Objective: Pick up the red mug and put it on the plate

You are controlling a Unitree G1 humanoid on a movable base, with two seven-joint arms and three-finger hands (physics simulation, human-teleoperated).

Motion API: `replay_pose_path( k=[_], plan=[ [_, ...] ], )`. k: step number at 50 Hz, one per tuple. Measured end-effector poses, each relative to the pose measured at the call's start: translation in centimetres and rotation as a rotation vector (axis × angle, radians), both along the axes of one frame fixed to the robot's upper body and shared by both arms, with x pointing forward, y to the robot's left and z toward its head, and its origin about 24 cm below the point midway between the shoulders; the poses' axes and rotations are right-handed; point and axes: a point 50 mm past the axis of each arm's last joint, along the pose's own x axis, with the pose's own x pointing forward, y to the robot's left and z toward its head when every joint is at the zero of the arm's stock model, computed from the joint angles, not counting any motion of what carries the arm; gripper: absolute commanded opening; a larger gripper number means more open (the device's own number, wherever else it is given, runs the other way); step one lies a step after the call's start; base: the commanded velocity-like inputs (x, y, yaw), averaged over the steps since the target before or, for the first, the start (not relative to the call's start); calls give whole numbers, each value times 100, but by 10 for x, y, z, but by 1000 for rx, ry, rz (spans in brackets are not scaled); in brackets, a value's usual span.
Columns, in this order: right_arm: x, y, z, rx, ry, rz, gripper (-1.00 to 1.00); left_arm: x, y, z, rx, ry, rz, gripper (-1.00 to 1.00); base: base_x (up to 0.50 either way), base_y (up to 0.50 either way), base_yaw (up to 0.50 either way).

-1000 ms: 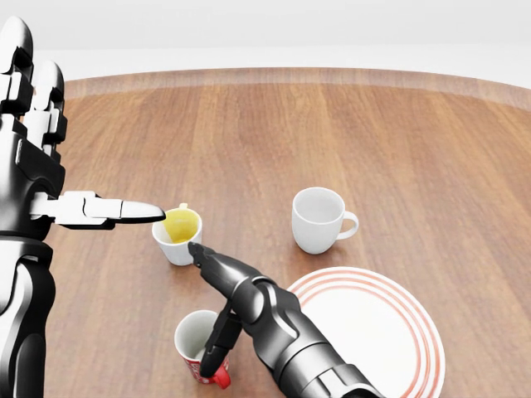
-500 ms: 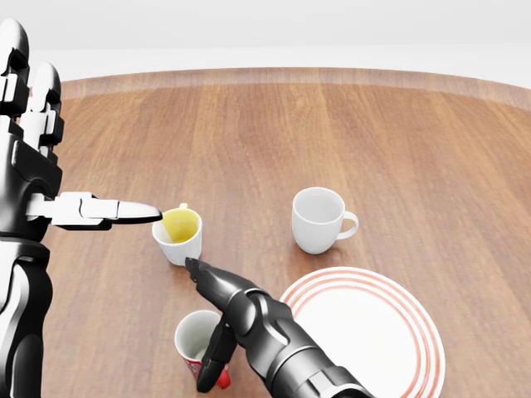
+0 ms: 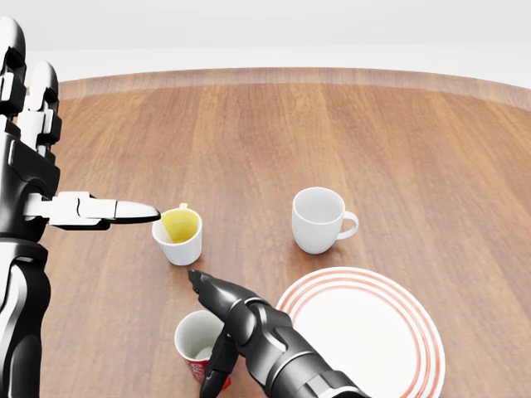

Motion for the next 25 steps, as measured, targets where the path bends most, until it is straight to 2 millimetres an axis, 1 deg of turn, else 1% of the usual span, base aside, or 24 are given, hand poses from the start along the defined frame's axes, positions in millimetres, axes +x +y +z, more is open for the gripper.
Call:
replay_pose_path(
  k=[19,20,21,25],
  plan=[
    [-3,1,-3,-7,8,4,100,-2,1,2,-2,-13,1,100,0,0,0],
    [-3,1,-3,-8,8,4,5,-2,1,2,-2,-13,1,100,0,0,0],
    [-3,1,-3,-8,8,4,-98,-2,1,2,-2,-13,1,100,0,0,0],
    [-3,1,-3,3,17,-1,-100,-2,1,3,-2,-13,1,100,0,0,0]
  ],
)
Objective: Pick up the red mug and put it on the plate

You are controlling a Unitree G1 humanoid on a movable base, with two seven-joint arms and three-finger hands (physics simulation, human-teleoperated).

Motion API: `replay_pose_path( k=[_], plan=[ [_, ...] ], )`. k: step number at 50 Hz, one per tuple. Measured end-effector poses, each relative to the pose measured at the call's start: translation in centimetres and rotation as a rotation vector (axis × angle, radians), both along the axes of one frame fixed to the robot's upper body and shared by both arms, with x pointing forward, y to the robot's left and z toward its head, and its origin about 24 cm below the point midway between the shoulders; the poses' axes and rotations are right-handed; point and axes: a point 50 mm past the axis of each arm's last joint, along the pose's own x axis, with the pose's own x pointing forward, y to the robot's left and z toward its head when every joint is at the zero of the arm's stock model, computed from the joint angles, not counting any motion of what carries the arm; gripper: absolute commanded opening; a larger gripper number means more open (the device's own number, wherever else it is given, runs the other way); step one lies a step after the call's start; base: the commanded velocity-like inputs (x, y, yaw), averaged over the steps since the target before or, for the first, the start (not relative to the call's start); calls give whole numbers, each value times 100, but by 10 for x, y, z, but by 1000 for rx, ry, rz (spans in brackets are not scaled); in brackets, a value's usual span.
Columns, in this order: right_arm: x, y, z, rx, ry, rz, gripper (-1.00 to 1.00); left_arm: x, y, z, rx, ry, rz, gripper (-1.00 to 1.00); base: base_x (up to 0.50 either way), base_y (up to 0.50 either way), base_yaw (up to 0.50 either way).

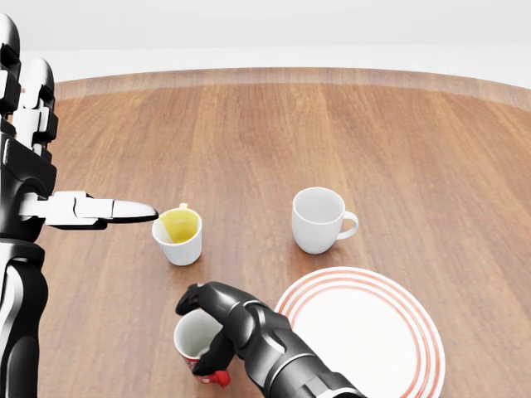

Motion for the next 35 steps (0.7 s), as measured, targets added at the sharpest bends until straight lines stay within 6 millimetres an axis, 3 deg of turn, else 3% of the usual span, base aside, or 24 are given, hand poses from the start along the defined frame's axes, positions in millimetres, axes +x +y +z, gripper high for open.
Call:
replay_pose_path(
  k=[22,35],
  plan=[
    [-1,-1,-2,20,14,-19,-100,-1,1,1,-2,-5,2,100,0,0,0],
    [11,-5,12,44,-24,-27,-100,-2,1,1,-1,-7,3,100,0,0,0]
  ],
)
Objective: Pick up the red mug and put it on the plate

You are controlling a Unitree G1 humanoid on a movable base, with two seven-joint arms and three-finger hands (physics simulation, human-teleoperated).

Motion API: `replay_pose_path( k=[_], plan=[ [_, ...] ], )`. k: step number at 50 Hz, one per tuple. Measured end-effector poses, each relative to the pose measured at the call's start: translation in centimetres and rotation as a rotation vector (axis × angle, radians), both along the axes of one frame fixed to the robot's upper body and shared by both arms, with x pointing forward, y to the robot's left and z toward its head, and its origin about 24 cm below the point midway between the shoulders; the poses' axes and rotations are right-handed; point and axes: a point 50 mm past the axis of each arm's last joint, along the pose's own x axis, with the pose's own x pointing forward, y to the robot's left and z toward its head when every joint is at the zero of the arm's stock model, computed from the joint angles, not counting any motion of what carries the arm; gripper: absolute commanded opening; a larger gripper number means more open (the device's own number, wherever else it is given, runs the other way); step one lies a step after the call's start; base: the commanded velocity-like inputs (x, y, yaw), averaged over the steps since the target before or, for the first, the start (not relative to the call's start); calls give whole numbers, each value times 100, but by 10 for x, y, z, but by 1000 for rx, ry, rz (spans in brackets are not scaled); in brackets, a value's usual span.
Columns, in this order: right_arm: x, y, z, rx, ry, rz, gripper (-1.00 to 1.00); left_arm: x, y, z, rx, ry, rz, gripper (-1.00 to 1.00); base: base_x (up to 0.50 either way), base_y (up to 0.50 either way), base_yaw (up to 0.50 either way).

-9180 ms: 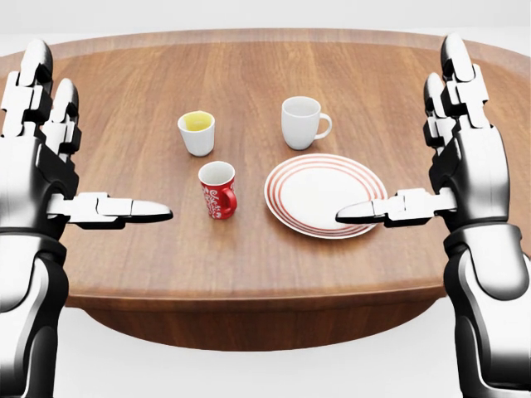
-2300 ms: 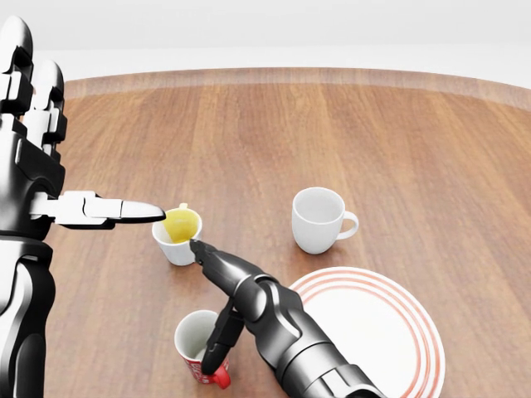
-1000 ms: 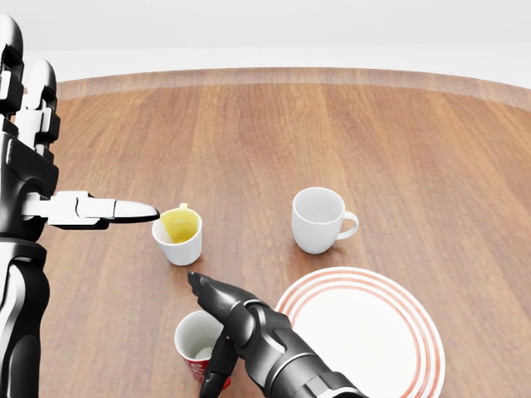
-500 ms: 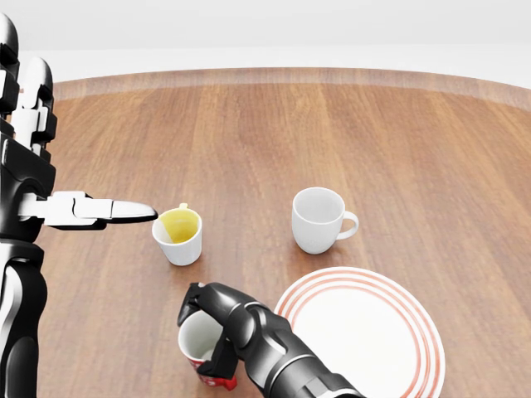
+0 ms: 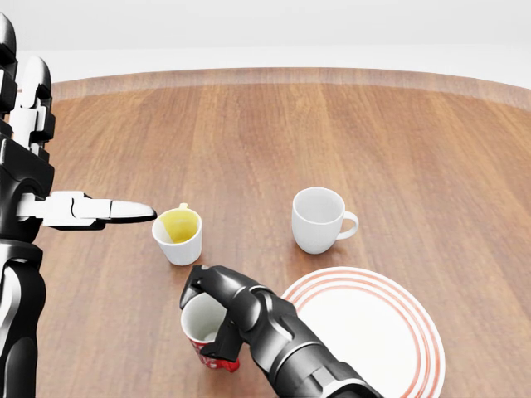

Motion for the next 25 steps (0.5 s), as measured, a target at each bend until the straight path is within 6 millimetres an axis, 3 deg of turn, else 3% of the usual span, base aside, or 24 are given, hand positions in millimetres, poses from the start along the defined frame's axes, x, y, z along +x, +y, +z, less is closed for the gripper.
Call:
replay_pose_path(
  k=[25],
  plan=[
    [21,-15,27,66,-80,-25,-100,-1,-4,5,6,-21,-6,100,0,0,0]
  ],
)
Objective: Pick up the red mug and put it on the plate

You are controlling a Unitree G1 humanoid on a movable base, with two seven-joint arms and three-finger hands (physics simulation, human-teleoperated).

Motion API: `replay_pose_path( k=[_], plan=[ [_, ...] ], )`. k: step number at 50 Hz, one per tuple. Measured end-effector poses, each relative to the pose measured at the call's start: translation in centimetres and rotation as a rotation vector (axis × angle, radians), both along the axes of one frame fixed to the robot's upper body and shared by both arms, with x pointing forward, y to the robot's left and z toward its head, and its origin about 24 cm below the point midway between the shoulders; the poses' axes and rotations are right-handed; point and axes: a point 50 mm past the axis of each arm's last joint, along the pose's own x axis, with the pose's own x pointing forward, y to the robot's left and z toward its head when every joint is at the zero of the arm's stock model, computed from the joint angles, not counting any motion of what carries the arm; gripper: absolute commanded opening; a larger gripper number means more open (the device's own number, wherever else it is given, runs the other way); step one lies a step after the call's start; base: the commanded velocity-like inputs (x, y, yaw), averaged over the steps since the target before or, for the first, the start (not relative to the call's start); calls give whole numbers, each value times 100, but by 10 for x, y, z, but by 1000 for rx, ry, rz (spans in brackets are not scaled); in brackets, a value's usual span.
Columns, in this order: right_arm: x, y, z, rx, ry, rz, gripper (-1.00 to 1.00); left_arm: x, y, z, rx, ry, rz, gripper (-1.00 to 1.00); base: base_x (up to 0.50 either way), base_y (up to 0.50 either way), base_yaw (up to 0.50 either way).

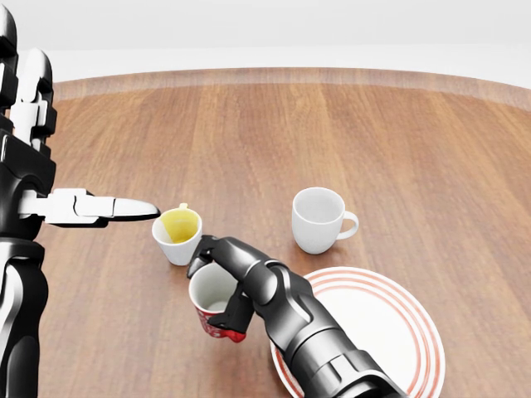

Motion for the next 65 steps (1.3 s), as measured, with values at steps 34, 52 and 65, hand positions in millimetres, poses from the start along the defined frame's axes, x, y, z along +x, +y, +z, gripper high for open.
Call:
replay_pose_path(
  k=[34,52,65],
  plan=[
    [7,-34,15,36,-82,-30,-100,-3,-5,6,6,-30,-10,100,0,0,0],
    [3,-56,15,18,-107,-48,-100,-4,-7,8,7,-40,-13,100,0,0,0],
    [-2,-74,9,2,-100,-79,-100,-4,-8,10,10,-47,-15,100,0,0,0]
  ],
)
